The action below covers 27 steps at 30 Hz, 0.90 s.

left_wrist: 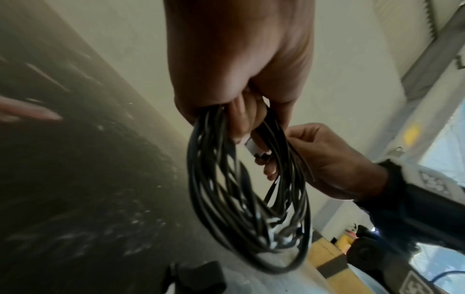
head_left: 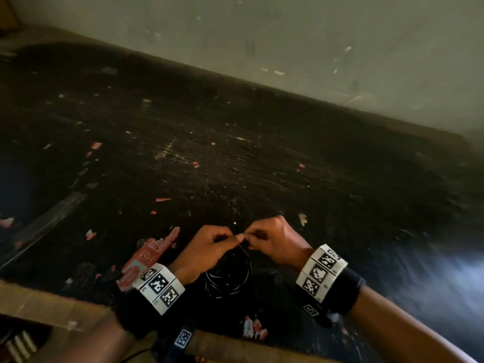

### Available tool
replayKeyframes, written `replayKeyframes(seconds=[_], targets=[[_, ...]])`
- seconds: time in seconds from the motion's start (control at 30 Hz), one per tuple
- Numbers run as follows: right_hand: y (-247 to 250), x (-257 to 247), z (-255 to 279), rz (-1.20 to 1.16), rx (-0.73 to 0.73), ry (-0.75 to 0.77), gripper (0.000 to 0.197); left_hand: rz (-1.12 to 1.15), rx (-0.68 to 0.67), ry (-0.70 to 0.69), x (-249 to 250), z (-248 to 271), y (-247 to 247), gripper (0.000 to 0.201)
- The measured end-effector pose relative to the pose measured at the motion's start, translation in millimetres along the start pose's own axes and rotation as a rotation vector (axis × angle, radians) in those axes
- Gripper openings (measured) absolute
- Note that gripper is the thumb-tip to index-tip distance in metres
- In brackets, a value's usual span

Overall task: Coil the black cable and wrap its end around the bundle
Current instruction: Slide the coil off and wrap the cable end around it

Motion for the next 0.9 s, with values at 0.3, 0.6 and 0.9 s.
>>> replayKeyframes(seconds=[0.3,0.6,0.9], targets=[[48,-16,49,0.307,0.008,0.08,0.019,-0.261,0.064,-0.346,61,-12,-35,0.025],[116,9,79,0.002,0.494,-0.247,0.011,-0.324,0.293,-0.488,118,-13,-81,0.029],[156,39,114,-0.615,0.718,-0.459,0.026,-0.245,0.402,-0.566,156,-14,-124,0.025]])
Point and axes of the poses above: each hand's wrist, its own z-axis away from the middle knuckle, its own y-axis out of the back of the hand, x = y × z, the point moved 6 cm from there along -z, towards the middle knuckle, and after that the axes turned 15 degrees about -z, right-handed, at the moved point
